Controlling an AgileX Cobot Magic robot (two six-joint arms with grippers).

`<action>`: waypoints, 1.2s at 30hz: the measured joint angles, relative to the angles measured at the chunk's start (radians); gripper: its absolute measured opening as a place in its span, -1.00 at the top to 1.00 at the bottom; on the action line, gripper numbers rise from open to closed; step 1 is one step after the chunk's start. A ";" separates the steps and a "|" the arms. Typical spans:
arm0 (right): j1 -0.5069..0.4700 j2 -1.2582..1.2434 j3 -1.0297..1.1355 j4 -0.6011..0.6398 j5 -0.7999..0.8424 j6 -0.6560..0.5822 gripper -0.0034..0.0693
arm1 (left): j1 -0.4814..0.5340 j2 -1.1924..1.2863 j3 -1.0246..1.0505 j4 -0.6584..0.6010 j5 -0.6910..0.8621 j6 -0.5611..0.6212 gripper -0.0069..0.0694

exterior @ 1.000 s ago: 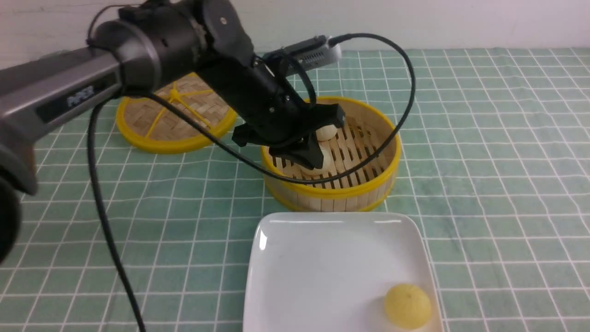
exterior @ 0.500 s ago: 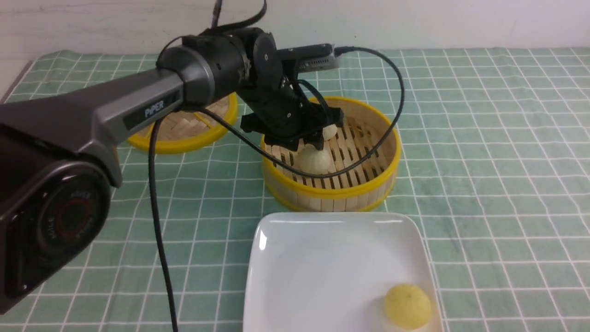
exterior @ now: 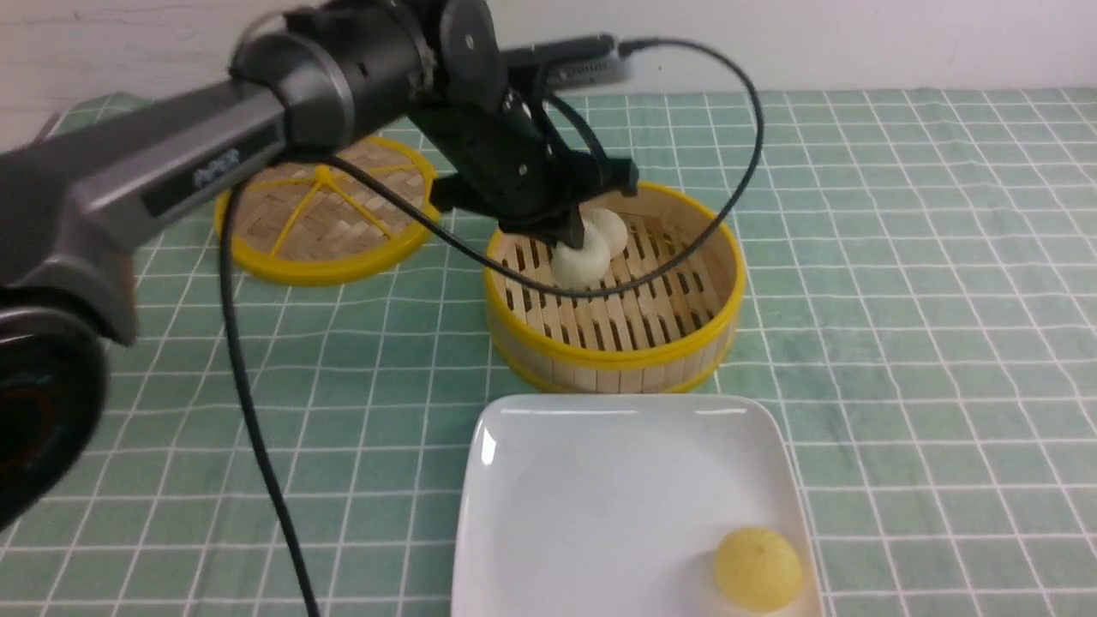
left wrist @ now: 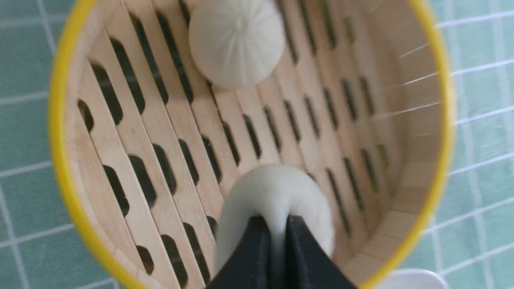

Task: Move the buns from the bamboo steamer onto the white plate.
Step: 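Carry the bun from the bamboo steamer to the plate with the left gripper, then reach into the bamboo steamer and grasp a bun with the left gripper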

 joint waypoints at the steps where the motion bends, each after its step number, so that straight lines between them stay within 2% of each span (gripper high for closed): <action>1: 0.000 0.000 0.000 0.000 0.000 0.000 0.25 | 0.000 -0.020 0.000 0.002 0.005 0.003 0.74; 4: 0.000 0.000 0.000 0.000 0.000 0.000 0.25 | 0.000 -0.147 -0.003 0.017 0.125 0.025 0.75; 5: 0.000 0.000 0.000 0.000 0.000 0.000 0.25 | 0.000 -0.195 0.000 0.020 0.232 0.043 0.75; 7: 0.000 0.000 0.000 0.000 0.000 0.000 0.25 | -0.013 -0.250 0.041 0.024 0.329 0.065 0.75; 10: 0.000 0.000 0.000 0.000 0.000 0.000 0.25 | -0.054 -0.280 0.158 0.032 0.350 0.099 0.75; 13: 0.000 0.000 0.000 0.000 0.000 0.000 0.25 | -0.107 -0.276 0.284 0.032 0.288 0.119 0.75; 18: 0.000 0.000 0.000 0.000 0.000 0.000 0.25 | -0.194 -0.205 0.489 0.028 -0.053 0.123 0.73; 21: 0.000 0.000 0.000 0.000 0.000 0.000 0.25 | -0.200 -0.144 0.529 0.023 -0.162 0.083 0.68; 26: 0.000 0.000 0.000 0.000 0.000 0.000 0.25 | -0.200 -0.059 0.536 0.023 -0.221 0.018 0.47; 28: 0.000 0.000 0.000 0.000 0.000 0.000 0.25 | -0.200 -0.050 0.532 0.023 -0.218 0.007 0.28; 32: 0.000 0.000 0.000 0.000 0.000 0.000 0.25 | -0.200 -0.055 0.461 0.034 -0.127 0.001 -0.05; 36: 0.000 0.000 0.000 0.001 0.000 0.000 0.25 | -0.200 -0.068 0.342 0.050 -0.061 -0.003 -0.24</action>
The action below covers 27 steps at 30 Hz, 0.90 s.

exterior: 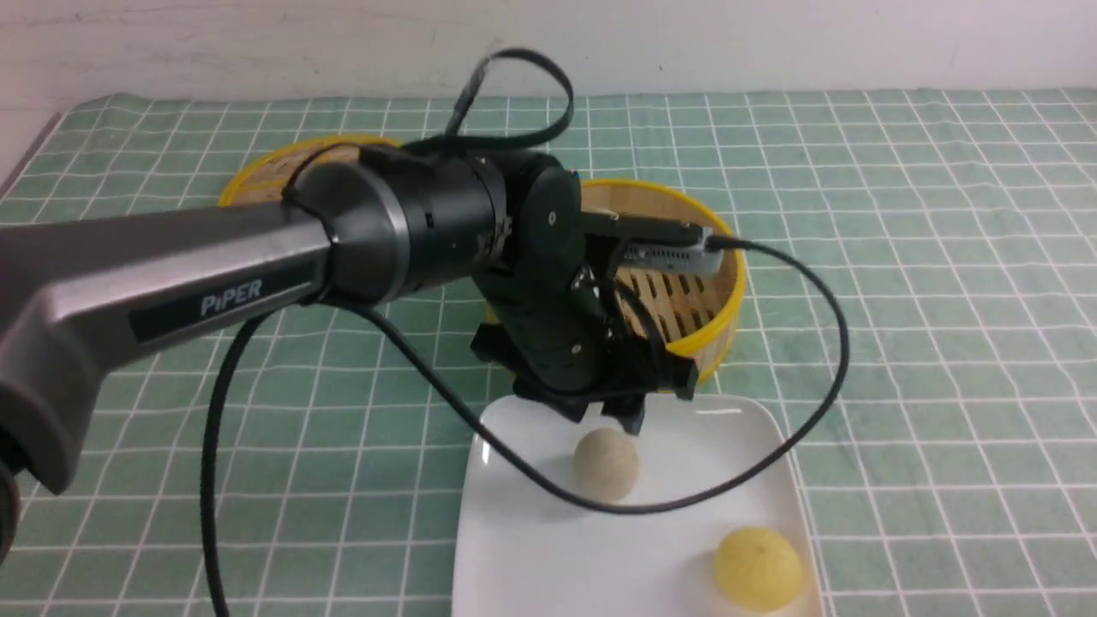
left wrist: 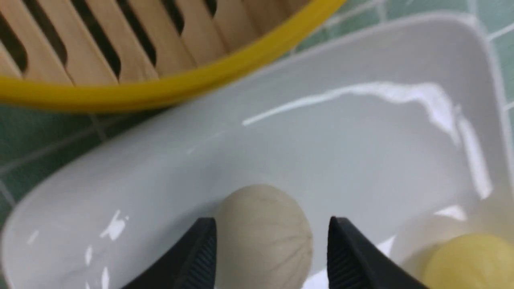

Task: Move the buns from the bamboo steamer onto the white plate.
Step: 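Reach into the bamboo steamer and grasp a bun with the left gripper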

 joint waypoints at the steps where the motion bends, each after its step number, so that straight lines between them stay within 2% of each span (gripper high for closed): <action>1: 0.000 0.000 0.000 0.000 0.000 0.000 0.25 | 0.000 0.000 -0.007 0.001 0.002 0.000 -0.26; 6: 0.000 0.000 0.000 0.000 0.000 0.000 0.25 | 0.004 -0.009 -0.155 0.096 0.030 -0.107 -0.25; 9: 0.000 0.000 0.000 0.000 0.000 0.000 0.25 | 0.023 -0.007 -0.210 0.181 0.038 -0.202 -0.07; 11: 0.000 0.000 0.000 0.000 0.000 0.000 0.25 | 0.072 0.000 -0.276 0.233 0.057 -0.275 0.32; 13: 0.000 0.000 0.000 0.000 0.000 0.000 0.25 | 0.123 0.019 -0.343 0.226 0.089 -0.281 0.63; 16: 0.000 0.000 0.000 0.000 0.000 0.000 0.25 | 0.193 0.063 -0.443 0.146 0.147 -0.230 0.78; 19: 0.000 0.000 0.000 0.000 0.000 0.000 0.25 | 0.252 0.124 -0.550 -0.002 0.189 -0.134 0.81; 23: 0.000 0.000 0.000 0.000 0.000 0.000 0.25 | 0.280 0.222 -0.658 -0.150 0.202 -0.026 0.79; 27: 0.000 0.000 0.000 0.000 0.000 0.000 0.25 | 0.270 0.330 -0.697 -0.235 0.192 0.033 0.55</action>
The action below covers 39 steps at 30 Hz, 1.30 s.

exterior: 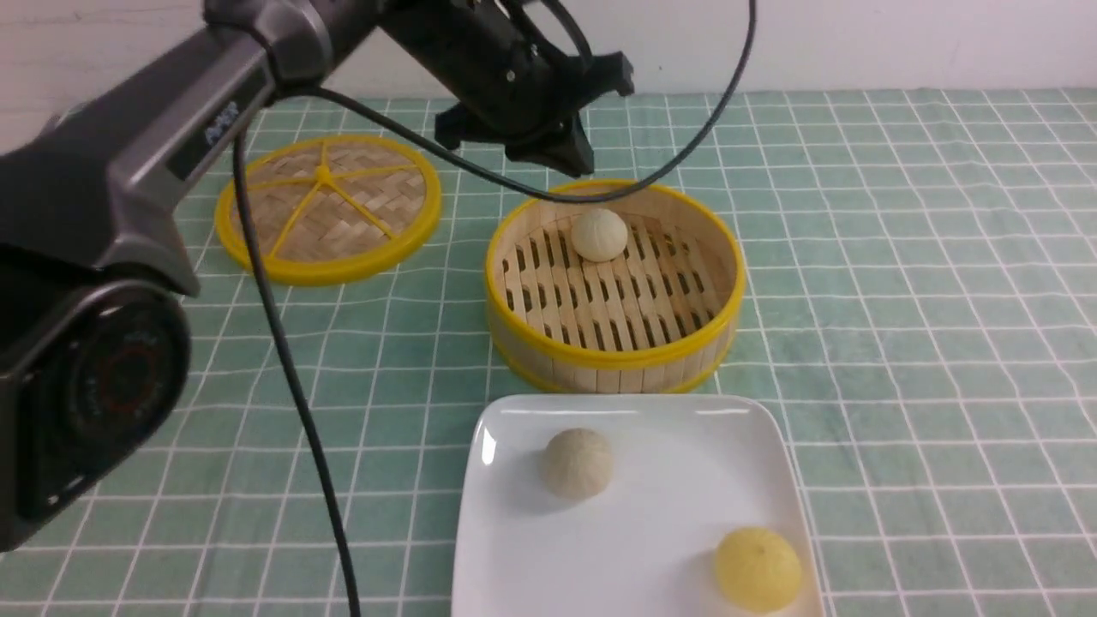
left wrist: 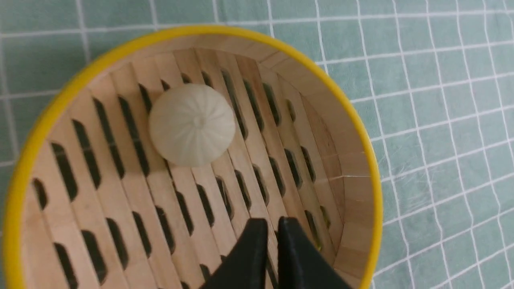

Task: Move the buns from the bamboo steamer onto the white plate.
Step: 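Reach into the bamboo steamer and grasp a bun with the left gripper, then carry the bun from the bamboo steamer to the plate with the left gripper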

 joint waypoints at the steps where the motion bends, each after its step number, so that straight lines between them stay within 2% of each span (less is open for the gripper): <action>1: 0.000 0.000 0.000 0.000 0.000 0.000 0.25 | -0.001 0.005 0.000 0.000 -0.002 0.001 0.55; 3: 0.000 0.000 0.000 0.000 0.000 0.000 0.25 | -0.006 0.058 -0.005 -0.006 -0.039 0.009 0.29; 10: 0.000 0.000 0.000 0.000 0.000 0.000 0.25 | -0.010 0.097 -0.006 0.045 -0.179 0.014 -0.26; 15: 0.000 0.000 0.000 0.000 0.000 0.000 0.24 | -0.011 0.117 -0.008 0.064 -0.210 0.016 -0.32; 21: 0.000 0.000 0.000 0.000 0.000 0.000 0.24 | -0.011 0.170 -0.008 0.072 -0.229 0.018 -0.19; 24: 0.000 0.000 0.000 0.000 0.000 0.000 0.24 | -0.011 0.200 -0.008 0.072 -0.213 0.018 0.14; 27: 0.000 0.000 0.000 -0.001 0.000 0.000 0.24 | -0.011 0.194 -0.019 0.071 -0.184 0.017 0.57; 29: 0.000 0.000 0.000 -0.001 0.000 0.000 0.24 | -0.011 0.177 -0.027 0.073 -0.145 0.015 0.72; 35: 0.000 0.000 0.000 -0.001 0.000 0.000 0.24 | -0.011 0.034 -0.040 0.097 -0.017 0.020 0.74; 39: 0.000 0.000 0.000 -0.001 0.000 0.000 0.24 | -0.011 -0.154 -0.053 0.167 0.073 0.047 0.74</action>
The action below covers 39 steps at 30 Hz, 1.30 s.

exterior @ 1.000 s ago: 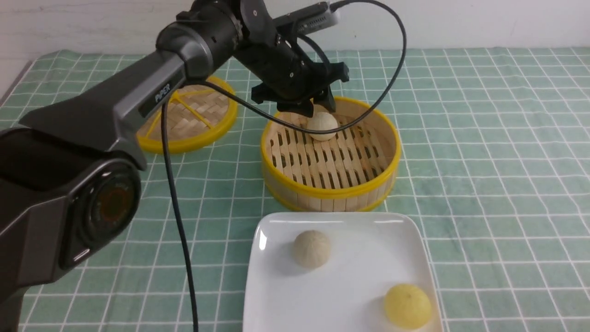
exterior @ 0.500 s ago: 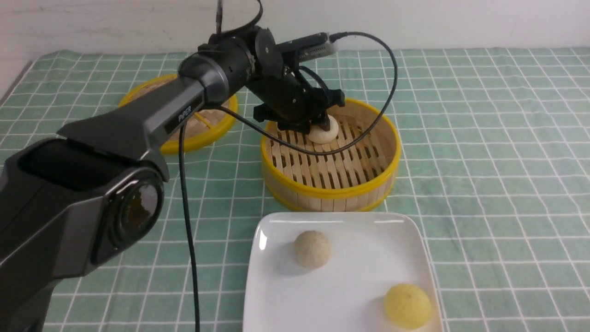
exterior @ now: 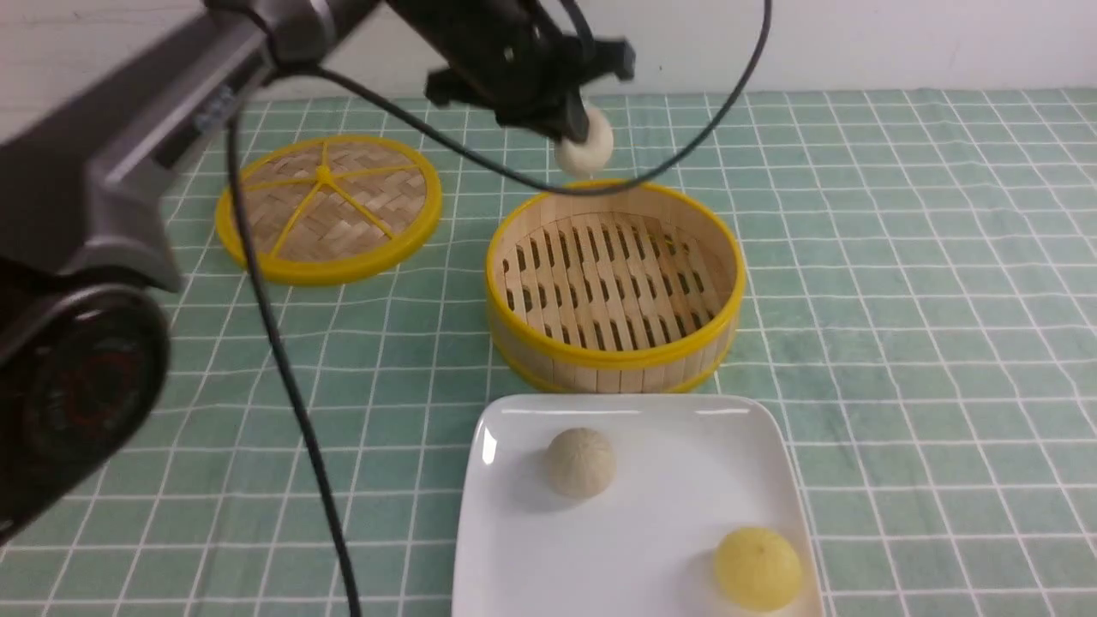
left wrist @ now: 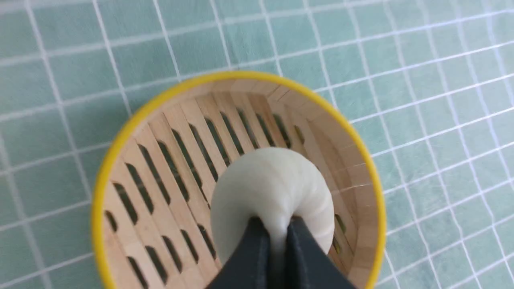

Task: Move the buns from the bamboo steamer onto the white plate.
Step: 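Carry the bun from the bamboo steamer to the plate with the left gripper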

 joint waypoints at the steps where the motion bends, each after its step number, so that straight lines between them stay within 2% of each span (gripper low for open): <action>1: 0.000 0.000 0.000 0.000 0.000 0.000 0.24 | 0.000 -0.045 -0.003 0.028 0.037 0.005 0.75; 4: 0.000 0.000 0.000 0.000 0.000 0.000 0.24 | -0.001 -0.153 0.007 0.098 0.144 0.015 0.75; 8: 0.000 0.000 0.000 0.000 0.000 0.000 0.24 | -0.008 -0.301 0.162 0.132 0.160 0.003 0.75; 13: 0.000 0.000 0.000 0.000 0.000 0.000 0.24 | -0.009 -0.449 0.473 0.027 0.160 0.005 0.75; 16: 0.000 0.000 0.000 0.000 0.000 0.000 0.24 | -0.013 -0.527 0.750 -0.071 0.153 0.036 0.75; 18: 0.000 0.000 0.000 0.000 0.000 0.000 0.24 | -0.048 -0.559 0.977 -0.144 0.040 0.049 0.74; 21: 0.000 0.000 0.000 0.000 0.000 0.000 0.24 | -0.120 -0.557 1.154 -0.199 -0.125 0.052 0.73; 27: 0.000 0.000 0.000 0.000 0.000 0.000 0.24 | -0.268 -0.498 1.238 -0.228 -0.375 0.052 0.71; 32: 0.000 0.000 0.000 0.000 0.000 0.000 0.24 | -0.288 -0.425 1.239 -0.212 -0.466 0.052 0.62; 34: 0.000 0.000 0.000 0.000 0.000 0.000 0.24 | -0.288 -0.395 1.240 -0.204 -0.485 0.052 0.53; 39: 0.000 0.000 0.000 0.000 0.000 0.000 0.24 | -0.288 -0.329 1.240 -0.197 -0.511 0.052 0.10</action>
